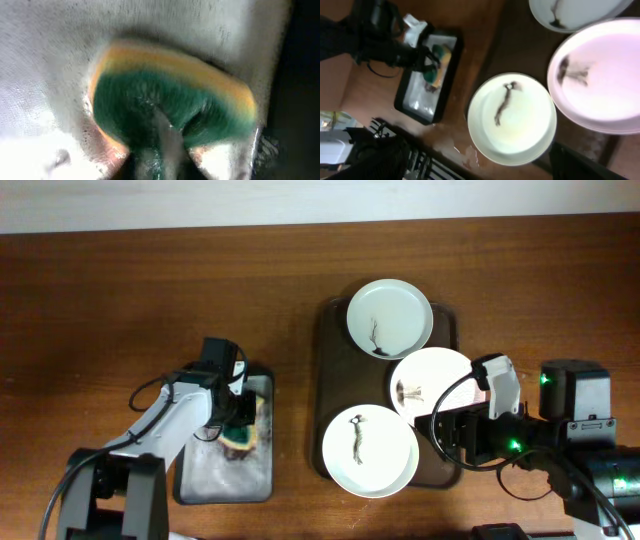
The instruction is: Clean dirty plates on tray and stack at the side
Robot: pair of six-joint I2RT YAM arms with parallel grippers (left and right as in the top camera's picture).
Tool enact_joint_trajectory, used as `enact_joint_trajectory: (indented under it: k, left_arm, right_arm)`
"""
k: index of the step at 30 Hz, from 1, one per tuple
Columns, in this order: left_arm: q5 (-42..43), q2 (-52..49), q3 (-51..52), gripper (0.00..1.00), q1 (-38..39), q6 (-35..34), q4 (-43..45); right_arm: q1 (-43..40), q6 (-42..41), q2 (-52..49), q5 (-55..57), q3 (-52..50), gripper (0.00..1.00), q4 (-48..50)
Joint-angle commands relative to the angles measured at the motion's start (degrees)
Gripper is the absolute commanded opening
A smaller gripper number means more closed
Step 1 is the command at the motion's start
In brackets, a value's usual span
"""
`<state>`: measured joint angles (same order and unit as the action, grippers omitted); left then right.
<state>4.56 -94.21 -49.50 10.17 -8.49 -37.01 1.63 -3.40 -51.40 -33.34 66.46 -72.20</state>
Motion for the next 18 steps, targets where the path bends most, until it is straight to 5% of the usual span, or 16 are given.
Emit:
enact_joint_trajectory:
  k: [1, 6, 9, 17, 18]
  left_arm:
    - [1.8, -2.4, 0.8, 0.0, 0.3, 0.4, -1.2]
    - [2.3, -2.4, -17.3, 0.0, 0.3, 0.5, -20.5]
    - [10.3, -1.5, -30.0, 0.0, 0.8, 5.0, -29.1]
    - [13.7, 7.4, -34.7, 0.0, 7.0, 5.1, -31.2]
    - [13.7, 7.5, -34.7, 0.0, 8.1, 5.1, -31.2]
  right_arm:
    - [-0.2, -0.1, -1.9, 5.9, 0.2, 0.9, -2.8]
    - [-0.2, -4.4, -8.5, 7.0, -12.9, 0.61, -0.1]
    - [-0.1, -6.2, -14.6, 6.0, -23.4, 0.54, 9.3]
    - [3.2, -9.1, -29.1, 10.4, -29.8, 0.39, 27.0]
    - [5.7, -11.4, -30.8, 13.8, -29.8, 0.25, 28.4]
